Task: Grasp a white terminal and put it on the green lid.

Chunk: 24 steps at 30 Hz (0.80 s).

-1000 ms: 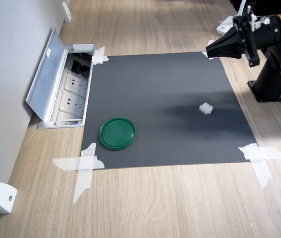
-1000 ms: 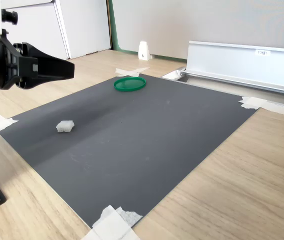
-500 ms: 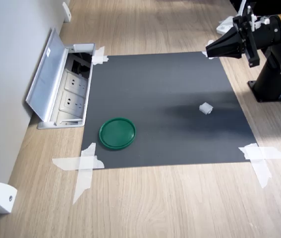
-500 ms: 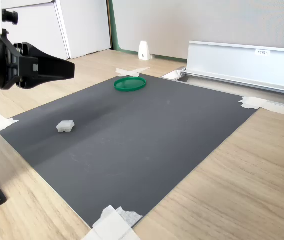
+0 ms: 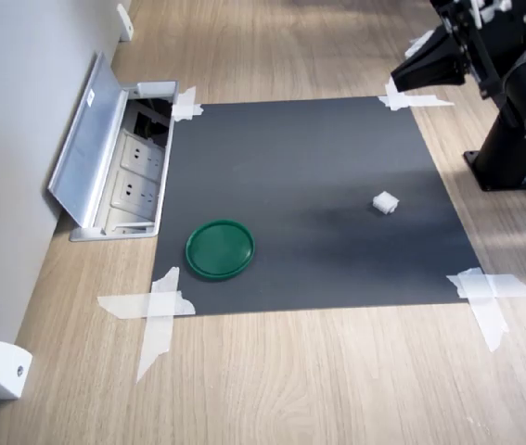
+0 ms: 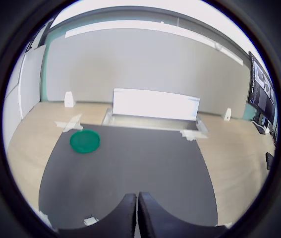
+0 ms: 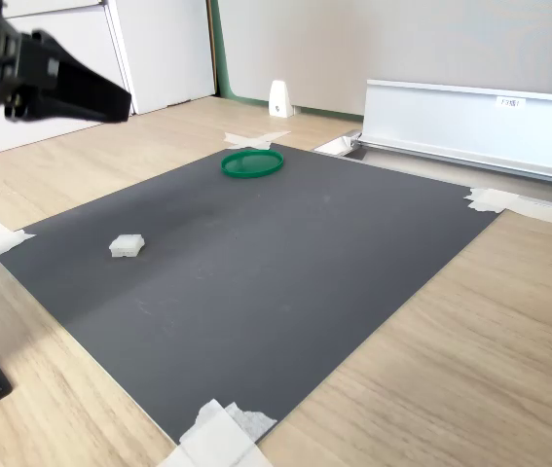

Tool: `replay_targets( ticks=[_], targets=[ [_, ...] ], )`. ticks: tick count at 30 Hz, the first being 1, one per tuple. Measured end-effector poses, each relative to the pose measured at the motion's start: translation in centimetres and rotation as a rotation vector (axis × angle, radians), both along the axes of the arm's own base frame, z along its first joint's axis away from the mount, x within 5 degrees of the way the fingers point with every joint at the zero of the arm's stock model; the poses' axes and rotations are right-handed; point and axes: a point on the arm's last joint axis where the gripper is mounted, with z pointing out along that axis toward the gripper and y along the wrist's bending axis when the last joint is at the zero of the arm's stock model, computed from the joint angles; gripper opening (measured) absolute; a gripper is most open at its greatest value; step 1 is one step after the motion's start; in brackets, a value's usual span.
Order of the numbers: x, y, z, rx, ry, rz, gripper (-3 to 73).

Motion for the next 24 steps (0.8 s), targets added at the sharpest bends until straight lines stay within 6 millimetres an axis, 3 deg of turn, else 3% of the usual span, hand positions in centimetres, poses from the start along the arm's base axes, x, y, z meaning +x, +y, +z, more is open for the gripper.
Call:
replay_targets(
  ticks=[4,11,18,24],
  targets=[
    [1.9,-0.1,2.5,-0.040,0.124,0.030,-0.8],
    [5.8,0.0,4.7,-0.243,0.335,0.244,-0.8],
    [7.7,2.2,4.6,-0.496,0.496,0.708,-0.8],
    [8.6,3.6,3.3,-0.671,0.591,0.904,-0.2]
  ],
)
